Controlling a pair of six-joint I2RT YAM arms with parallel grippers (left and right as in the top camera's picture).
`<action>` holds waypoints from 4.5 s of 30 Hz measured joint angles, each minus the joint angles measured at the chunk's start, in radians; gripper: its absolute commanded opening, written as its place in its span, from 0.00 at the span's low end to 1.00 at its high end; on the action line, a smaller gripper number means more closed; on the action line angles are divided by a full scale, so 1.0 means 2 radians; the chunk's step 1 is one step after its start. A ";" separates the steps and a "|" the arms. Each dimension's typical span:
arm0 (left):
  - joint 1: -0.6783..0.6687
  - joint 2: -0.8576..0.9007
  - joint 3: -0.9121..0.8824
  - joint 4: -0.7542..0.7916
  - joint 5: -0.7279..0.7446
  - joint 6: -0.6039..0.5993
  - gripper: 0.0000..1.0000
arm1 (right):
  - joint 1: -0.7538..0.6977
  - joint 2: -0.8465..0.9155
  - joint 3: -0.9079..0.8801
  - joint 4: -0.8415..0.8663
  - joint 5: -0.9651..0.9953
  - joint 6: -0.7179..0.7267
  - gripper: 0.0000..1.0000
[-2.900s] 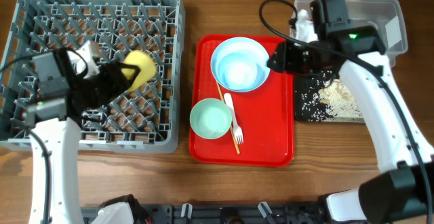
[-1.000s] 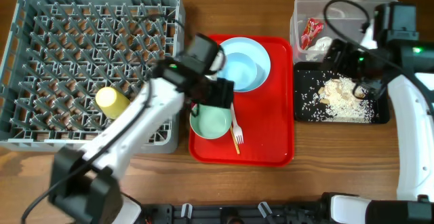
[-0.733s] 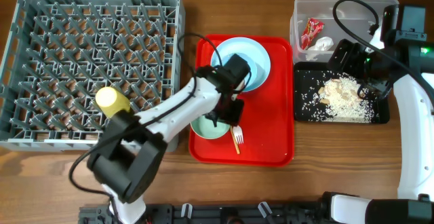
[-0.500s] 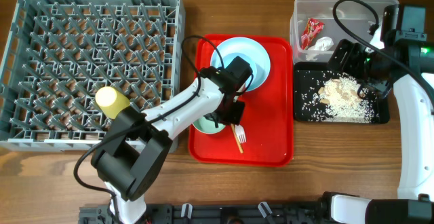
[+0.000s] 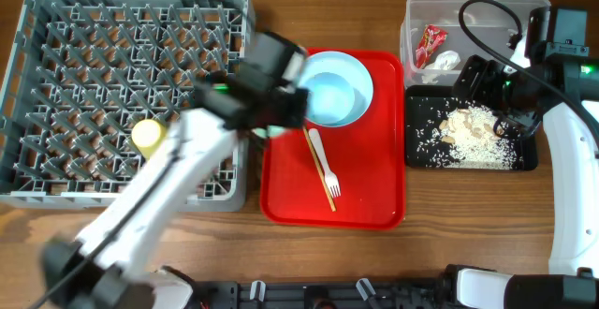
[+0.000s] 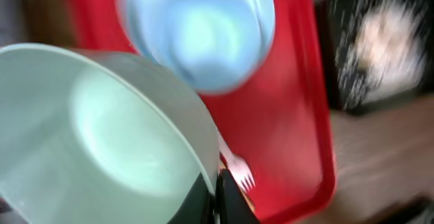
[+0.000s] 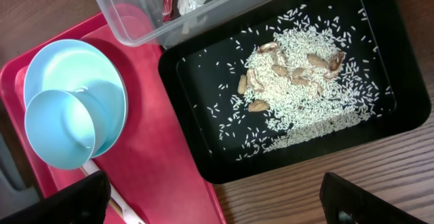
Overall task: Sort waste into correct bins and load items into the dishwasher rack
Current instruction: 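Carry the green cup to the back of the rack and release, then reach the left gripper to the blue bowl on the plate and grasp, then place the blue bowl in the rack beside the green cup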
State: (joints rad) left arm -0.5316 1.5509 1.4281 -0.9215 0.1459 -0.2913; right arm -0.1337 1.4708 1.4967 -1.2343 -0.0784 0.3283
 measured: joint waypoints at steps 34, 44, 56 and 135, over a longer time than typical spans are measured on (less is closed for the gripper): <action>0.415 0.273 0.004 0.607 0.556 -0.196 0.04 | 0.000 0.000 0.000 0.000 0.000 0.000 1.00; 0.469 0.296 0.004 0.592 0.576 -0.224 0.09 | 0.000 0.000 0.000 0.000 0.000 0.000 1.00; 0.545 0.306 0.004 0.541 0.605 -0.229 1.00 | 0.000 0.000 0.000 -0.002 0.000 0.000 1.00; 0.208 0.025 0.024 0.147 0.191 -0.001 0.04 | -0.107 0.000 -0.001 -0.033 0.040 0.011 1.00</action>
State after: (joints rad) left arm -0.1162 1.6001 1.4757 -0.6273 0.5282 -0.2935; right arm -0.3470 1.4708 1.4948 -1.3010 0.0010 0.3500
